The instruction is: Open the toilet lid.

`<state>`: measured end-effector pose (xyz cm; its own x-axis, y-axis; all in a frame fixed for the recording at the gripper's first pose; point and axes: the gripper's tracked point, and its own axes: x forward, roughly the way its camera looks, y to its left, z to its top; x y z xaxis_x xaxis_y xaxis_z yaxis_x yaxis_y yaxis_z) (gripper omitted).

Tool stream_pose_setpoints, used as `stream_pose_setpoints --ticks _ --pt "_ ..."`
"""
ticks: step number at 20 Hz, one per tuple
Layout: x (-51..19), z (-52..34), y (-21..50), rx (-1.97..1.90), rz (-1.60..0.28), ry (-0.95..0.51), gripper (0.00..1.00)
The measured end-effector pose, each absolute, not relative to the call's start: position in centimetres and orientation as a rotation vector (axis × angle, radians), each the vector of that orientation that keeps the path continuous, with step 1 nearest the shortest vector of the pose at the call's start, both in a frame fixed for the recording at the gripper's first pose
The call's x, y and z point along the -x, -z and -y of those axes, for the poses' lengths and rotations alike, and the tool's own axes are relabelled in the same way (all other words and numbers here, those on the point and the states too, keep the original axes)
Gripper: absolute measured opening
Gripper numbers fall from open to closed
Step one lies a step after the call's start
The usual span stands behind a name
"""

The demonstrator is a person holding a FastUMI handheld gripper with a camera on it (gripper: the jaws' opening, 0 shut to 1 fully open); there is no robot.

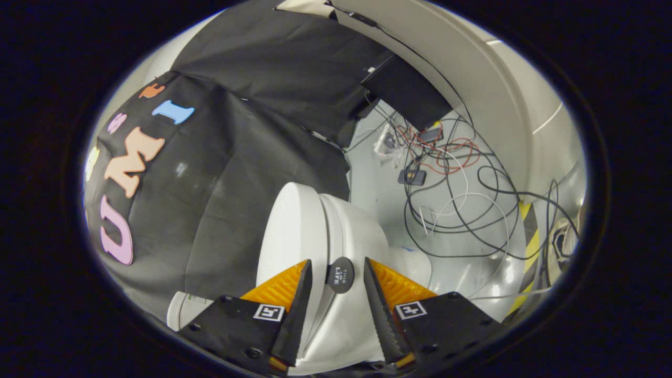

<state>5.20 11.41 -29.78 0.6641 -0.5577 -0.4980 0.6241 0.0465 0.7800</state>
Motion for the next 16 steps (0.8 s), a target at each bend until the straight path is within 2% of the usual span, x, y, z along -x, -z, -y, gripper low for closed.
stream_pose_setpoints --ticks 2,8,10,12,16 --pt "-5.7 -11.4 30.4 -1.254 -0.073 0.892 0.62" --pt "-6.9 -11.5 32.0 -1.311 -0.096 0.856 0.29" --pt "-6.7 -11.2 31.9 -1.315 -0.095 0.857 0.29" --pt "-6.9 -11.1 32.0 -1.323 -0.097 0.844 0.15" --pt "-6.8 -11.4 32.0 -1.32 -0.129 0.827 0.13"
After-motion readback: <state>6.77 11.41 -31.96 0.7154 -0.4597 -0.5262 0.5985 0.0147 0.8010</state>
